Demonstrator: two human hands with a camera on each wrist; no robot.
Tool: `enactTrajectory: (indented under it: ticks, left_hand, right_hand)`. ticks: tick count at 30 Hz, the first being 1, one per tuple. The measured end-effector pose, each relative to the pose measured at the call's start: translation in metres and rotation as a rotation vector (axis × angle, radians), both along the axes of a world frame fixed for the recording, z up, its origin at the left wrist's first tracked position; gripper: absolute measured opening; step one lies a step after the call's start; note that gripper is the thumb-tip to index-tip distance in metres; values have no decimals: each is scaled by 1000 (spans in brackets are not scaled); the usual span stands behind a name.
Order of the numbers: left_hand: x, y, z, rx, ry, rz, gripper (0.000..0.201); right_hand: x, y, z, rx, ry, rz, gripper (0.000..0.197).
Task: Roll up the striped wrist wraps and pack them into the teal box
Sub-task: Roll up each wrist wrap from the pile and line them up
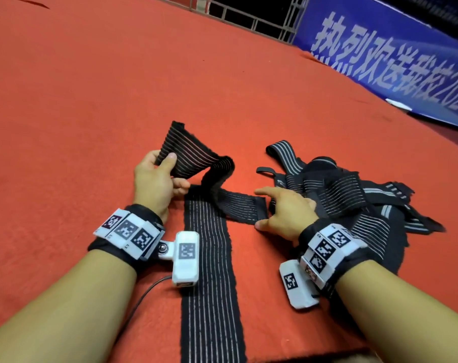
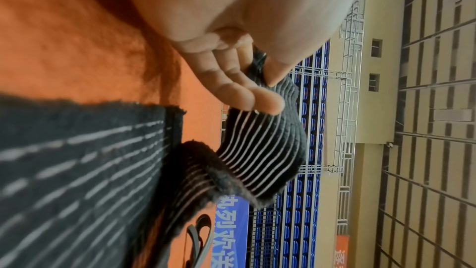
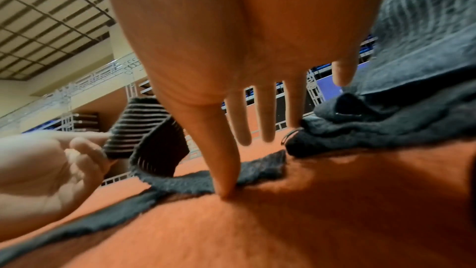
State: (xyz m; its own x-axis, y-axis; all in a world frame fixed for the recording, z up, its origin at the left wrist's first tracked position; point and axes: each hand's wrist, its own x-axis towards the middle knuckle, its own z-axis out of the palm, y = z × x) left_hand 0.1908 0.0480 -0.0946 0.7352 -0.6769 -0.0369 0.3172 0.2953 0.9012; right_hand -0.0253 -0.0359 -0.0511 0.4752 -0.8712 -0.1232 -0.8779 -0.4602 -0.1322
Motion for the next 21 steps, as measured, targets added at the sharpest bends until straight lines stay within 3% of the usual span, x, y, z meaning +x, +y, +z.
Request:
enactTrajectory:
  ticks: [4, 8, 11, 13, 17, 21]
  left_hand:
    - [0, -2, -1, 35, 10, -15, 14]
    - [2, -3, -4, 76, -31, -14, 31]
    - [1, -2, -1, 59, -86, -4, 24]
    - [0, 2, 3, -11, -56, -26, 15]
    - [-6, 18, 16, -162, 164, -478, 51]
    - [-12, 28, 22, -296, 200, -747, 47]
  right_hand:
    - [13, 2, 3, 24, 90, 27, 58]
    - [18, -1, 2, 32, 29, 51, 39]
    - [18, -3, 1, 33, -64, 47, 27]
    - [16, -3, 3, -19, -195, 34, 28]
    - [14, -4, 10, -155, -517, 7, 31]
    - [17, 1, 22, 67, -830, -28, 34]
